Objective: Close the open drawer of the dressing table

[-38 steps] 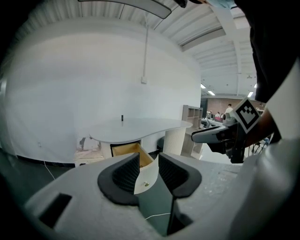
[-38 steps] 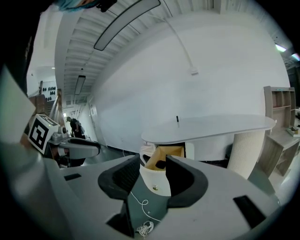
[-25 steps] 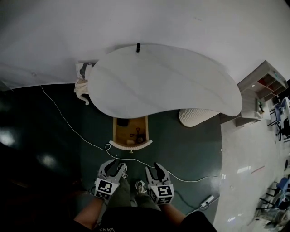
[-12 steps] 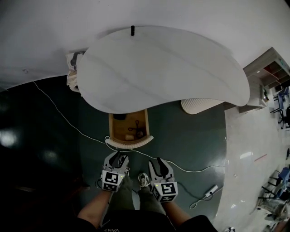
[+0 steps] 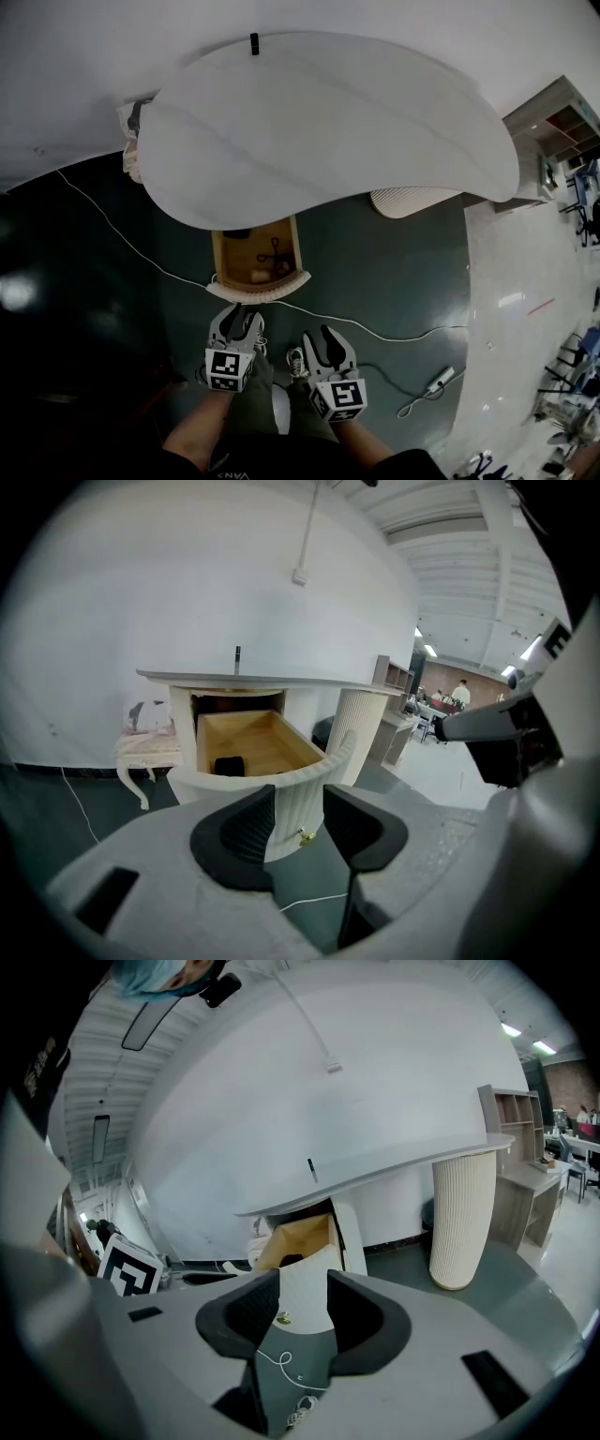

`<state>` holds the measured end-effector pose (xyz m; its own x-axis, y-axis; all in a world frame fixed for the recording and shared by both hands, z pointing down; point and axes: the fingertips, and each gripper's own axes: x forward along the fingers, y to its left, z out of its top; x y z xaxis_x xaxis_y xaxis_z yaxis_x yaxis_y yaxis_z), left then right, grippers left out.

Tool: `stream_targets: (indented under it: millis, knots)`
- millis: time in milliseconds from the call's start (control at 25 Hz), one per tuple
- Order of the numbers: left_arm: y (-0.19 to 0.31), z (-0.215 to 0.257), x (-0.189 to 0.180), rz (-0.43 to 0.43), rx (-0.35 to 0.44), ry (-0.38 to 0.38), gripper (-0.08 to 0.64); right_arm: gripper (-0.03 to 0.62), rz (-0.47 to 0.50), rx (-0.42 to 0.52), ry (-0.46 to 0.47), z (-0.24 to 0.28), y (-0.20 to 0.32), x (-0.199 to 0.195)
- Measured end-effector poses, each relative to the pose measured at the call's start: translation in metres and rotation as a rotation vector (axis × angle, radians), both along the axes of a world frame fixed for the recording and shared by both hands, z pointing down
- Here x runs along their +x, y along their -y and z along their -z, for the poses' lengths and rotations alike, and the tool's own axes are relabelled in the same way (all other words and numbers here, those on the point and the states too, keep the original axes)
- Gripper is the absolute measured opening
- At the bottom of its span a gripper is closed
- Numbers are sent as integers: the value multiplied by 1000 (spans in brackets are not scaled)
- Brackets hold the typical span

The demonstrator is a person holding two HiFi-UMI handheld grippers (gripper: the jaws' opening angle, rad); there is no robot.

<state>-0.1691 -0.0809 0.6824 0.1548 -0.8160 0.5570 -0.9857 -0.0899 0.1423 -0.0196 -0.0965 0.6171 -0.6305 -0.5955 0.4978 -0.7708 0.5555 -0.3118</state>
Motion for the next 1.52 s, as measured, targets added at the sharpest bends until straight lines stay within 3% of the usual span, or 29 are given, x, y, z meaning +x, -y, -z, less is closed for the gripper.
stream_targets:
  millis: [800, 1160, 1520]
  knots:
    - [90, 2, -44, -31, 72, 54, 163, 160, -29, -6, 34, -5, 19, -19]
    - [106, 0, -65, -104, 122, 115, 163, 158, -74, 18, 44, -17, 35, -40]
    - [135, -2, -74, -110, 154, 146, 172, 156, -125, 15, 54, -32, 31, -30]
